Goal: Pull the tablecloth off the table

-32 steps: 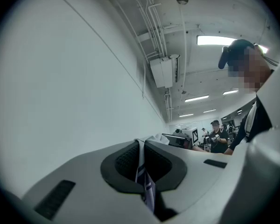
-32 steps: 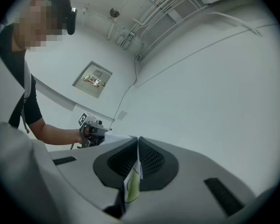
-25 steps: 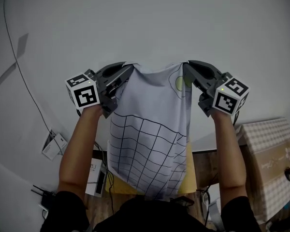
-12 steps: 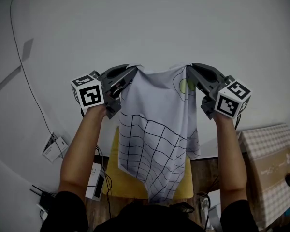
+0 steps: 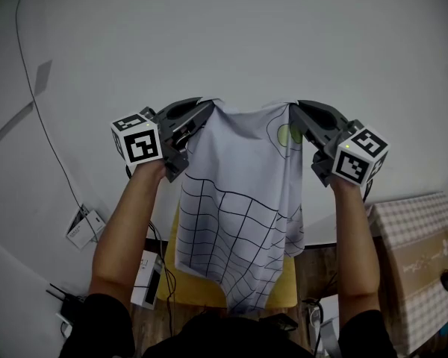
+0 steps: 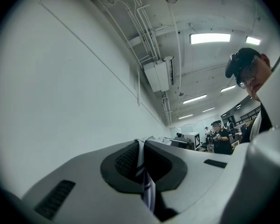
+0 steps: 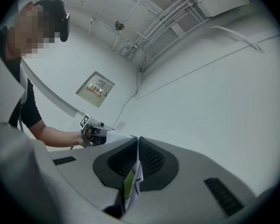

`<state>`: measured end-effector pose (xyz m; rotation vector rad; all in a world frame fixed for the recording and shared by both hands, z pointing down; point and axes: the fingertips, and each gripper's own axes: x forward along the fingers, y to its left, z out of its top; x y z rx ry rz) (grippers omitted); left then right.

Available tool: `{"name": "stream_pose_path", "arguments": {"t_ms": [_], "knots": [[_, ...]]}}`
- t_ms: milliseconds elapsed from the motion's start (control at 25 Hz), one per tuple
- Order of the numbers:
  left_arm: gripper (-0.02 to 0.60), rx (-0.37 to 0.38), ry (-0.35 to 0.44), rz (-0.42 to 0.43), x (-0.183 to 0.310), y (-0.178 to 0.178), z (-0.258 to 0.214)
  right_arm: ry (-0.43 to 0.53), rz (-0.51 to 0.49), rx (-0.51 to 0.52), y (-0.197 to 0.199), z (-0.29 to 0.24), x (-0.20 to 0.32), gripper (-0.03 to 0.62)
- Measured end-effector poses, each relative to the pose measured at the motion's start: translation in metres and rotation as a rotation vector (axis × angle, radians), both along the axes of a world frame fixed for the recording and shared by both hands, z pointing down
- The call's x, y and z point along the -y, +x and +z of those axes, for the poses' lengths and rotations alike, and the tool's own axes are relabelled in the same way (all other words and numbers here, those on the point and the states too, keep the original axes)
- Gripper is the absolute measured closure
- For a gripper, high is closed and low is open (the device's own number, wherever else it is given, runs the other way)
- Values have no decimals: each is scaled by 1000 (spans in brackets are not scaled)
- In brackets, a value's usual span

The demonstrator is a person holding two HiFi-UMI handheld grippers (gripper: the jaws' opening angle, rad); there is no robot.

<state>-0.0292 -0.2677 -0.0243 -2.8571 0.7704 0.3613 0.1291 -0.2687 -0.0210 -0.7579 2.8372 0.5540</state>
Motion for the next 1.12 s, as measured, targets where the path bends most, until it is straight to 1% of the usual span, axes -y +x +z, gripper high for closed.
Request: {"name": "stream_pose_path", "arguments": {"t_ms": [240,640,840,1000,1120], "knots": [[569,-5,-4,11,-5,1,0,9,3,-2,-2,-2,-4,574],[569,-7,-21,8,-12,0,1,-10,3,6,-1,-1,-4,574],[569,-10,4,1,-14,-1,-4,-2,5,4,-1,-4,-1,574],[569,-39,12,5,-15,-1,-4,-9,4,-8,1,0,1,574],[569,-45,22,5,-13,-2,-3,-6,13,-15,2,2,4,573]]}}
